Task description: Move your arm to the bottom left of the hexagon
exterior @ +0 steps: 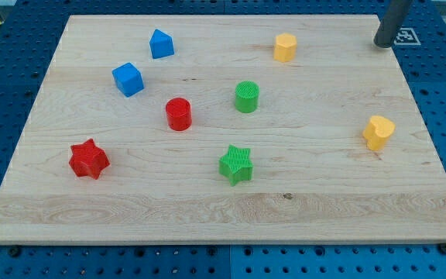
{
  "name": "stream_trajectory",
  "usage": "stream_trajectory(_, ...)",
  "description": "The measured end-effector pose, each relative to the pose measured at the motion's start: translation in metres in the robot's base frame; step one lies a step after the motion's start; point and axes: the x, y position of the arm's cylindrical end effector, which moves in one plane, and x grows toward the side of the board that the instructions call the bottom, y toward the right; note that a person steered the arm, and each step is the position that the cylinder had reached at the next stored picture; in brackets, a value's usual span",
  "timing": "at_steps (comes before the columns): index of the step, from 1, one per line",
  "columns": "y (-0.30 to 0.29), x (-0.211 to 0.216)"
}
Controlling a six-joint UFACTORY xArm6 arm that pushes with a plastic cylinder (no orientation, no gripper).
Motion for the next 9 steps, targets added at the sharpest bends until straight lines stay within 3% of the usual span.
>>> stream_trajectory(5, -0.090, 0.047)
stream_trajectory(9, -0.114, 0.056)
